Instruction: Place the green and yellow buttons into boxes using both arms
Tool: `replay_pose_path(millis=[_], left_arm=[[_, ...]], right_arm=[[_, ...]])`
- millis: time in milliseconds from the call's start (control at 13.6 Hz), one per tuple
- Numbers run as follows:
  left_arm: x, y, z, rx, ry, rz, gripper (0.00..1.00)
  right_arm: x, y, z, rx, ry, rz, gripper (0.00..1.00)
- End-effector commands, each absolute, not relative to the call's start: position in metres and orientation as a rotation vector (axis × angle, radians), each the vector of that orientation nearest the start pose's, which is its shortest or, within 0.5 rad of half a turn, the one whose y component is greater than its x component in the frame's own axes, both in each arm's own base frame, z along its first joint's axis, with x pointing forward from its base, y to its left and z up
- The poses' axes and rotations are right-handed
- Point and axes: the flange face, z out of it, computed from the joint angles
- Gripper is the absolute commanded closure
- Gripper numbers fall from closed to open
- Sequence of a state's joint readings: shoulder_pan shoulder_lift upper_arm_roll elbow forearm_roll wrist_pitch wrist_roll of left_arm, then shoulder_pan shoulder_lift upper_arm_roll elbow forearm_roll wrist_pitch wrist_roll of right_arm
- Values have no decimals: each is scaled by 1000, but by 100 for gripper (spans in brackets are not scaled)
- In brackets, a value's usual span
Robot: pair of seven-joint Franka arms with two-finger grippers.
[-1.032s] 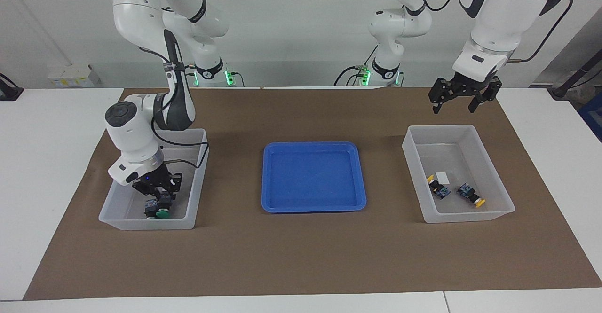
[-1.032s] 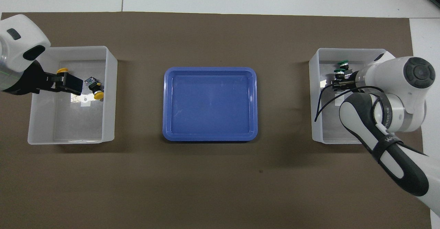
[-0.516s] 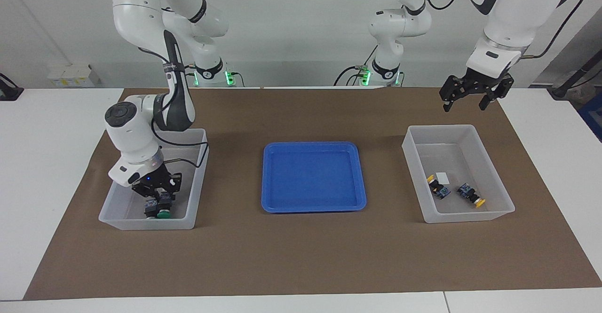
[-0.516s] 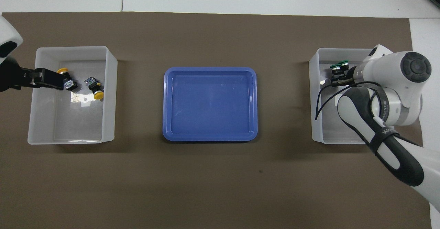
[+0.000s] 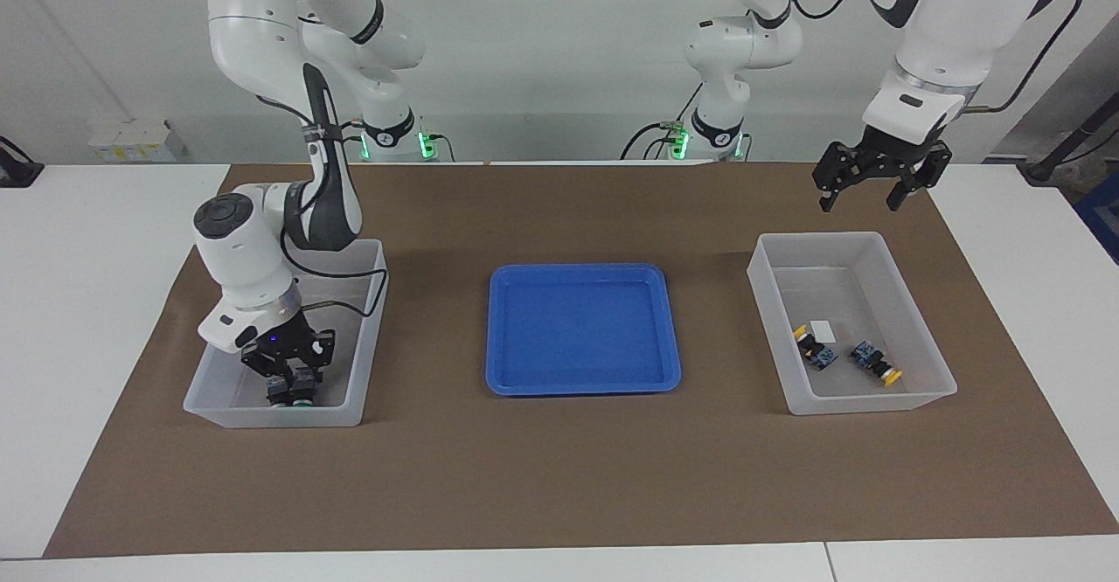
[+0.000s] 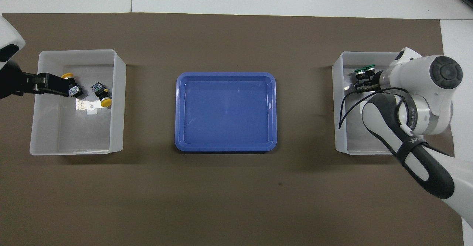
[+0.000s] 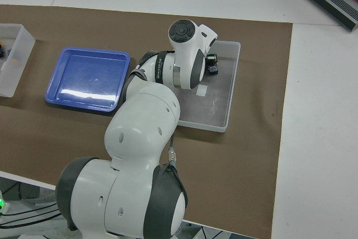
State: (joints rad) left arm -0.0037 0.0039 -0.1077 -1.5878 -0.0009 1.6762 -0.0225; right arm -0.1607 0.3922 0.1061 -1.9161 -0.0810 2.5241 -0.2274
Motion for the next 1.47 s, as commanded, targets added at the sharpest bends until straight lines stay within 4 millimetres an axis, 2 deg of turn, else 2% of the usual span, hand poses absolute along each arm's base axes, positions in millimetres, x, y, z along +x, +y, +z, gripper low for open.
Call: replay_pose_path(millis=[0, 147, 295, 737, 1032, 1253, 1400], left_arm=[[555, -60, 619, -3186, 140, -150, 0], [553, -60, 619, -3187, 140, -147, 0], [553, -61, 618, -3187, 142, -142, 0], [551, -69, 618, -3186, 148, -127, 0], [550, -69, 619, -3186, 148, -127, 0], [549, -74, 618, -3184, 167, -122, 0], [550, -72, 618, -3184, 158, -122, 0]], right_arm=[[648, -49, 312, -3130, -279, -372, 0], [648, -49, 320, -3132, -237, -386, 0], [646, -48, 339, -3135, -217, -400, 0], [619, -49, 427, -3163, -128, -324, 0], [595, -52, 503, -3179, -23, -318, 0], [587, -35, 554, -3183, 40, -206, 0], [577, -10, 573, -3183, 67, -151, 0]])
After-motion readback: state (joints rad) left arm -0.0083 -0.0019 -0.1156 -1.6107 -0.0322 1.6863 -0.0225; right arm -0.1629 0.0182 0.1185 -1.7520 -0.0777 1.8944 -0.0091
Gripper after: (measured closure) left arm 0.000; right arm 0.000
